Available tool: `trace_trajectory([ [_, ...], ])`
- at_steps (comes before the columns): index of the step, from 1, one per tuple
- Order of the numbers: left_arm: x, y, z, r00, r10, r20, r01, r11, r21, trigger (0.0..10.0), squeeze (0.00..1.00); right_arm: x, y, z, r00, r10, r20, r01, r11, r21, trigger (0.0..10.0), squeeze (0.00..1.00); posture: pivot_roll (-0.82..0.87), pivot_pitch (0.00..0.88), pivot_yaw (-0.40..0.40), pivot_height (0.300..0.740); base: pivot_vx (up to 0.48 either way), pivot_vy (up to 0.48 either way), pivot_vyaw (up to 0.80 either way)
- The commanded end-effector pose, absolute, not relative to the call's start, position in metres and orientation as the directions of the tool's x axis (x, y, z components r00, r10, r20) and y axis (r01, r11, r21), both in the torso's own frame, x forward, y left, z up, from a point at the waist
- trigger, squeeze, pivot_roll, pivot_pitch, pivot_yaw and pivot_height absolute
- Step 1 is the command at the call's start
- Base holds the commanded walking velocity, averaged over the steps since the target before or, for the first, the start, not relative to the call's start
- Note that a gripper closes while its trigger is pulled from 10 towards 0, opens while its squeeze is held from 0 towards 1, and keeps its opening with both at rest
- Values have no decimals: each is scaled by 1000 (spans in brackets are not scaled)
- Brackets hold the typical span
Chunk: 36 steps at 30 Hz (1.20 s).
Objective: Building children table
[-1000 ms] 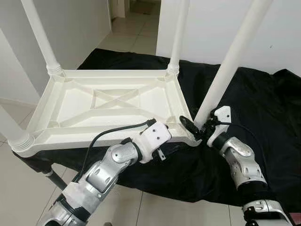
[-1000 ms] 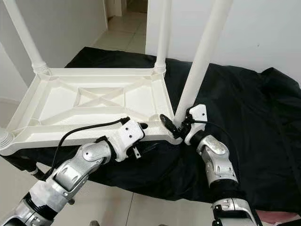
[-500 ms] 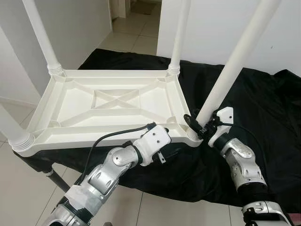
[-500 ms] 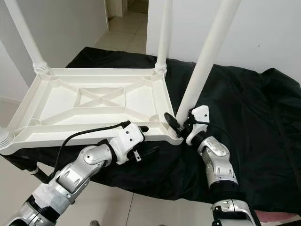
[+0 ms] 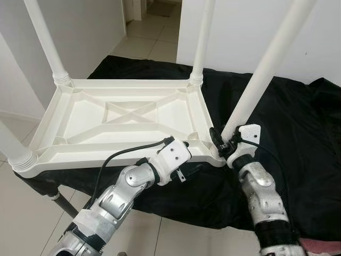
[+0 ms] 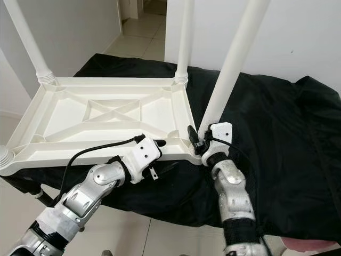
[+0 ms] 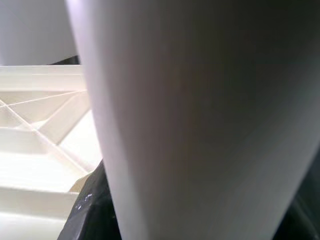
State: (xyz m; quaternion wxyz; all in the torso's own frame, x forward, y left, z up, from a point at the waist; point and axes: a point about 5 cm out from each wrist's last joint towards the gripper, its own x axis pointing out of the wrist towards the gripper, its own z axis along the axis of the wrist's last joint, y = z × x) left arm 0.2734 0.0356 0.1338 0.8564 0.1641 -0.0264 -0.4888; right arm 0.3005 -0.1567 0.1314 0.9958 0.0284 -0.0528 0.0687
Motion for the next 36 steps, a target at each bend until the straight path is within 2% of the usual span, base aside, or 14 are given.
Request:
trace_trajectory([
  [1,274,37,132,519,-846,-120,829,465,312,10000,0,296,-156,120,997,70,41,-72,995,61,10000,0,-56,0,-18,740,0,0,0],
  [4,275,37,133,519,-847,-117,829,464,313,10000,0,290,-145,121,999,-35,37,33,997,65,10000,0,-56,0,-19,740,0,0,0],
  [6,275,37,133,519,-847,-117,829,464,313,10000,0,290,-144,121,998,-42,35,39,997,70,10000,0,-56,0,-19,740,0,0,0],
  [9,275,37,133,517,-848,-115,828,462,319,10000,0,284,-139,118,986,-164,18,161,982,101,10000,0,-52,0,-22,740,0,0,0],
  [12,276,38,135,524,-845,-110,824,470,315,10000,0,283,-130,120,989,-146,19,143,983,114,10000,0,-52,0,-21,740,0,0,0],
  [22,279,36,137,527,-844,-102,822,476,313,10000,0,283,-132,133,987,-140,82,128,982,139,10000,0,-57,0,-25,740,0,0,0],
  [23,279,36,138,529,-843,-100,821,478,314,10000,0,283,-133,134,986,-140,87,126,981,145,10000,851,-56,0,-26,740,0,0,0],
  [24,279,36,138,529,-843,-100,821,478,314,10000,0,283,-133,134,986,-140,87,126,981,145,10000,851,-56,0,-26,740,0,0,0],
  [25,279,37,138,529,-843,-99,820,478,315,10000,0,283,-133,135,986,-137,91,123,981,149,10000,1000,-55,0,-27,740,0,0,0],
  [33,279,37,139,528,-843,-97,819,477,319,10000,0,283,-139,135,987,-115,110,99,984,147,10000,1000,-55,0,-27,740,0,0,0],
  [36,279,37,139,530,-843,-96,818,478,319,10000,0,282,-149,131,991,-45,129,26,989,148,10000,1000,-57,0,-25,740,0,0,0],
])
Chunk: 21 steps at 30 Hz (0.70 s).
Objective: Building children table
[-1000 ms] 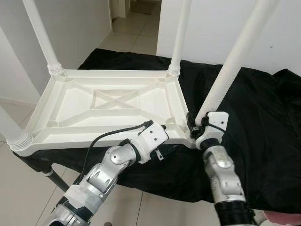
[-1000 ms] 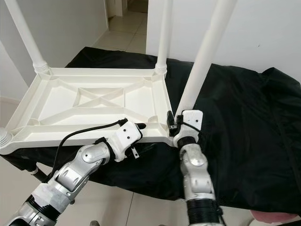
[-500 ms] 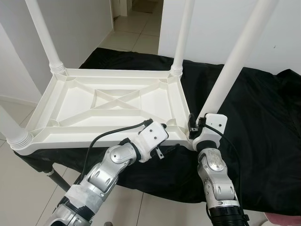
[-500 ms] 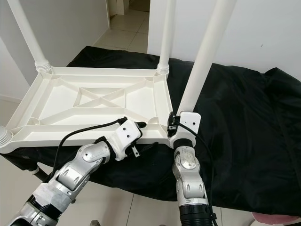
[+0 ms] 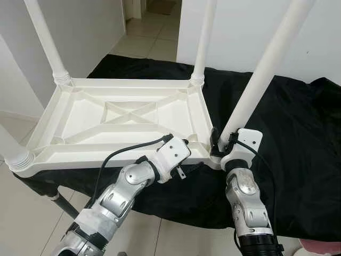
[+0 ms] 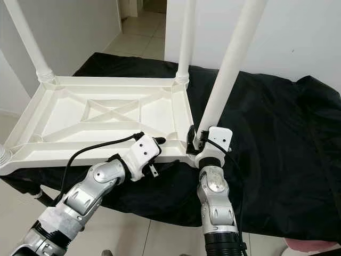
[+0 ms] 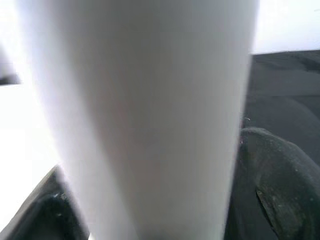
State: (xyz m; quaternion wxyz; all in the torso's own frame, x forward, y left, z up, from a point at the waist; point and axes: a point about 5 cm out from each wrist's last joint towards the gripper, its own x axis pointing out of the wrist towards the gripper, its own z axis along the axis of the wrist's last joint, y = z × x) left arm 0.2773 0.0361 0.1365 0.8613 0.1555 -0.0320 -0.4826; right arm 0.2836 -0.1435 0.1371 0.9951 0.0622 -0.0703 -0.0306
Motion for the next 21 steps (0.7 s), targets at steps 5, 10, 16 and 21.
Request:
trace_trajectory([
  [5,276,35,138,517,-850,-104,827,465,315,10000,0,282,-158,128,986,86,144,-103,988,111,10000,0,-60,0,-21,740,0,0,0],
  [10,274,33,137,498,-860,-114,841,447,304,10000,0,286,-168,127,968,203,146,-212,976,53,10000,0,-60,0,-20,740,0,0,0],
  [16,272,30,136,483,-867,-122,852,434,294,10000,0,293,-178,129,939,314,138,-319,948,13,10000,0,-63,0,-16,740,0,0,0],
  [21,270,26,136,468,-875,-122,861,421,284,10000,0,300,-182,130,898,424,119,-423,906,-29,10000,0,-67,0,-12,740,0,0,0],
])
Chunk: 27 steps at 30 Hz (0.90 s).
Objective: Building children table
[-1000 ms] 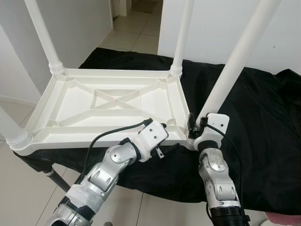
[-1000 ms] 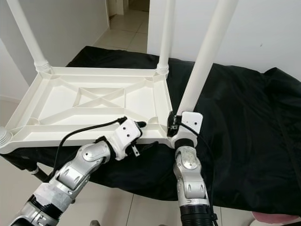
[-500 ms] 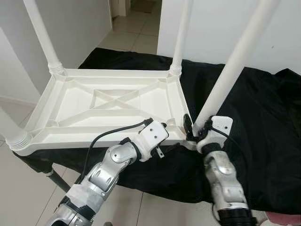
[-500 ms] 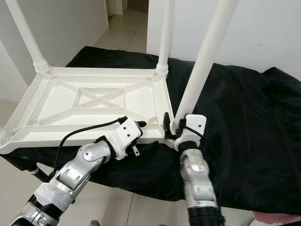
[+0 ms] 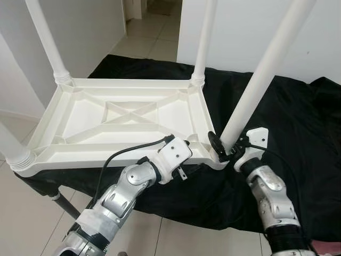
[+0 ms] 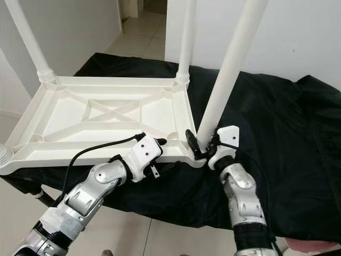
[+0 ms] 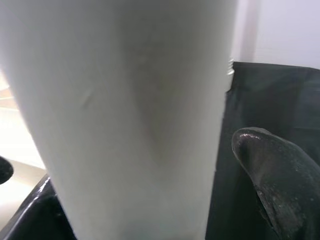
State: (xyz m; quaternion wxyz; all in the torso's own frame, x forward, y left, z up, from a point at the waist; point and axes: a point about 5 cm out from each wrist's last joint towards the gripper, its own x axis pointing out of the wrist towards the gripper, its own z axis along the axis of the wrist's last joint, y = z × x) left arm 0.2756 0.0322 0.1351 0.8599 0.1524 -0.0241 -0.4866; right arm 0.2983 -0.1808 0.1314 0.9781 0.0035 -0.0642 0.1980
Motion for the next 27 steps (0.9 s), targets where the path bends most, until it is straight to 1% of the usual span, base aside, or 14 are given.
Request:
trace_trajectory([
  [1,269,25,136,461,-878,-124,865,414,285,10000,0,301,-181,131,881,460,111,-459,888,-39,10000,0,-67,0,-12,740,0,0,0],
  [2,269,25,136,461,-878,-124,865,414,285,10000,0,301,-181,131,881,460,111,-459,888,-39,10000,0,-67,0,-12,740,0,0,0],
  [3,268,24,136,455,-882,-126,869,408,282,10000,0,304,-180,131,866,491,97,-488,871,-56,9647,0,-68,0,-12,740,0,0,0],
  [5,268,24,136,455,-882,-126,869,408,282,10000,0,304,-180,131,866,491,97,-488,871,-56,9647,0,-68,0,-12,740,0,0,0],
  [6,268,23,136,450,-884,-126,871,403,280,10000,0,306,-179,130,852,518,82,-514,855,-65,4157,0,-70,0,-11,740,0,0,0],
  [8,268,23,136,450,-884,-126,871,403,280,10000,0,306,-179,130,852,518,82,-514,855,-65,4157,0,-70,0,-11,740,0,0,0],
  [9,268,22,136,446,-886,-126,873,399,280,10000,0,309,-180,127,834,550,56,-545,835,-82,0,0,-66,0,-14,740,0,0,0],
  [16,269,21,138,448,-886,-123,871,402,281,10000,0,309,-184,123,834,550,35,-546,834,-85,0,0,-64,0,-16,740,0,0,0],
  [19,270,22,138,450,-885,-121,870,404,281,10000,0,309,-189,119,849,528,23,-525,848,-81,0,0,-69,0,-13,740,0,0,0],
  [20,270,22,138,450,-885,-121,871,404,280,10000,0,309,-191,118,857,514,22,-511,856,-76,2549,0,-69,0,-13,740,0,0,0],
  [21,270,22,138,450,-885,-121,871,404,279,10000,0,309,-192,117,863,504,28,-502,863,-62,10000,0,-71,0,-12,740,0,0,0],
  [23,270,22,138,449,-885,-121,871,404,279,10000,0,309,-192,117,872,488,38,-486,872,-51,10000,0,-73,0,-13,740,0,0,0],
  [25,270,21,138,446,-887,-121,872,400,280,10000,0,309,-192,114,908,418,30,-416,908,-47,10000,0,-73,0,-13,740,0,0,0],
  [27,270,21,138,446,-887,-121,873,400,280,10000,0,309,-191,112,922,386,18,-385,922,-52,10000,0,-73,0,-13,740,0,0,0],
])
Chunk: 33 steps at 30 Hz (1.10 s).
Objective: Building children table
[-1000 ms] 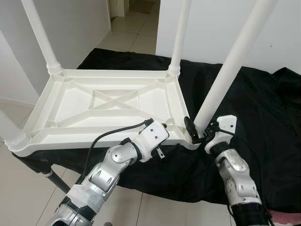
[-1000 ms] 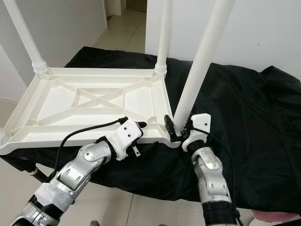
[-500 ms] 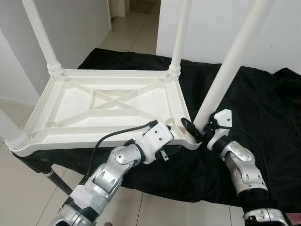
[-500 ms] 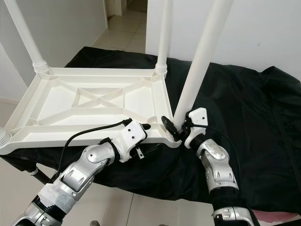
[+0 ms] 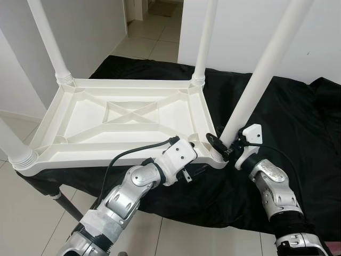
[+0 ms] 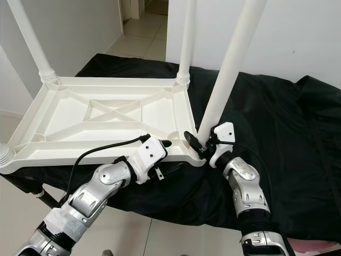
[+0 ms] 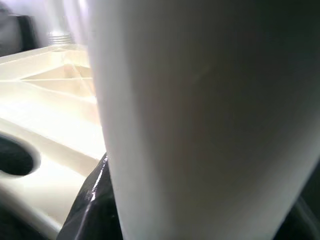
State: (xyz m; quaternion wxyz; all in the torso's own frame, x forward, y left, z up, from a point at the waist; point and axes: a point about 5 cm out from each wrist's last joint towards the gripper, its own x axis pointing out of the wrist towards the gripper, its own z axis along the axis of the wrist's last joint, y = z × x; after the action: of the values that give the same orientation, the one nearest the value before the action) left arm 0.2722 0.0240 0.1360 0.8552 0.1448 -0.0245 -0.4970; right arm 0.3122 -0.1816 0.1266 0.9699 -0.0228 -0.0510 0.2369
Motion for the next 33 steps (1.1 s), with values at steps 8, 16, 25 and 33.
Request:
trace_trajectory([
  [8,270,21,137,449,-885,-124,872,404,277,10000,0,301,-180,107,957,291,20,-290,957,-10,10000,0,-71,0,-21,740,0,0,0],
  [16,270,22,136,450,-884,-127,872,405,276,10000,0,293,-171,106,999,44,-1,-44,999,15,10000,0,-70,0,-25,740,0,0,0],
  [25,271,22,137,452,-883,-123,872,409,268,10000,0,278,-154,102,969,-245,-30,246,966,77,10000,0,-73,0,-25,740,0,0,0],
  [33,273,25,138,445,-886,-132,874,397,281,10000,0,281,-149,115,983,-179,31,173,975,137,10000,0,-64,0,-18,740,0,0,0],
])
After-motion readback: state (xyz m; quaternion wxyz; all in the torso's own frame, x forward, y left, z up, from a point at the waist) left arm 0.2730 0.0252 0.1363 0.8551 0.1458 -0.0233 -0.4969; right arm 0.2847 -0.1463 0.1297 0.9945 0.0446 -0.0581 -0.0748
